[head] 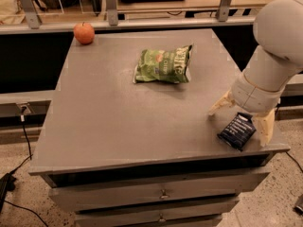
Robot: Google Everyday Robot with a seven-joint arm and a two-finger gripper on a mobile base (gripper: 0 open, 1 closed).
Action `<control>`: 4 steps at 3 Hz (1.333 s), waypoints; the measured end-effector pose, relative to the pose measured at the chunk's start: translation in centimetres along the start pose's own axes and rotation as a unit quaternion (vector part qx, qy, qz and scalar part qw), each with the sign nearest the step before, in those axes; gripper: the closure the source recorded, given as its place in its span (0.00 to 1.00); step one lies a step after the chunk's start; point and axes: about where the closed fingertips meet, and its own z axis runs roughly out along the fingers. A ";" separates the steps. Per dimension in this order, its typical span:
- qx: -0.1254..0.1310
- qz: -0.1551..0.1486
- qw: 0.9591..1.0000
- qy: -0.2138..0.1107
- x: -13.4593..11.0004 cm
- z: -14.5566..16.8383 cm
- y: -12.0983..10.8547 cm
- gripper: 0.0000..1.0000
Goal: Move rxbar blueberry near apple
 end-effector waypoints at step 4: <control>0.023 0.000 1.000 -0.005 -0.1 -1.8 0.0 1.00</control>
Offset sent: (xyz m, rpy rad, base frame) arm 0.0000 0.0000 0.0059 0.0000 0.0001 0.0000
